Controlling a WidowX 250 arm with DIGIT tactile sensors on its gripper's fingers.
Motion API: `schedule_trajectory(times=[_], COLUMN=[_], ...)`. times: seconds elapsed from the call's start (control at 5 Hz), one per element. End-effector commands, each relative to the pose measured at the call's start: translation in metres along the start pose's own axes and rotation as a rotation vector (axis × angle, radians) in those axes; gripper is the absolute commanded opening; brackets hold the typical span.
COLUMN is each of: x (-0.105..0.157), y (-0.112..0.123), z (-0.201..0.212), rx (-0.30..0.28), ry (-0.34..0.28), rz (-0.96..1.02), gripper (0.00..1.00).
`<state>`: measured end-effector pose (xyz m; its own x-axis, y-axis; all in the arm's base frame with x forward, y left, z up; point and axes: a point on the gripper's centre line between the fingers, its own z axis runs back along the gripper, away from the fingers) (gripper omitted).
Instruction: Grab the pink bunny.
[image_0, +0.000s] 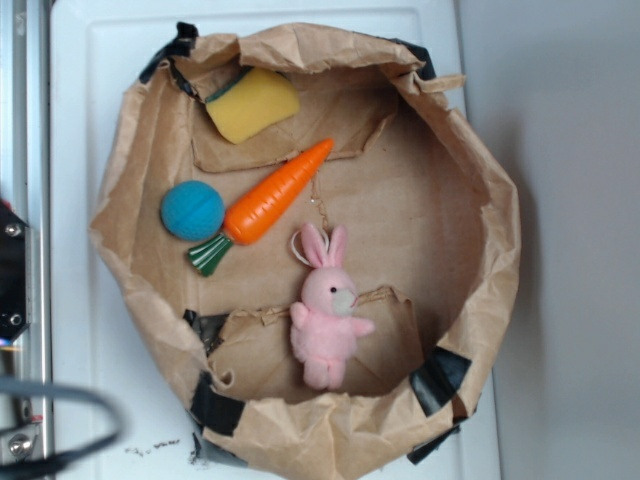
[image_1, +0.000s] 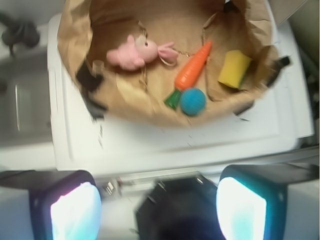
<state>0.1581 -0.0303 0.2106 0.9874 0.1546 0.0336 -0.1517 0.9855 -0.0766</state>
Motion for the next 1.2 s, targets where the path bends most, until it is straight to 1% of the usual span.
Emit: schedule_trajectory(times=[0.0, 0.4, 0.6, 0.8, 1.0], x=[0.045, 0.045, 0.094, 0.130, 0.142], y=[-0.012, -0.012, -0.015, -0.005, 0.009], z=[-0.008, -0.008, -0.034, -0.061, -0.075], rx=[-0.040, -0.040, -0.069, -0.055, -0.029], ry=[-0.108, -0.108, -0.131, -0.151, -0.165], rz=[0.075, 0.075, 0.327, 0.541, 0.694], gripper=[1.00, 1.00, 1.00, 1.00, 1.00])
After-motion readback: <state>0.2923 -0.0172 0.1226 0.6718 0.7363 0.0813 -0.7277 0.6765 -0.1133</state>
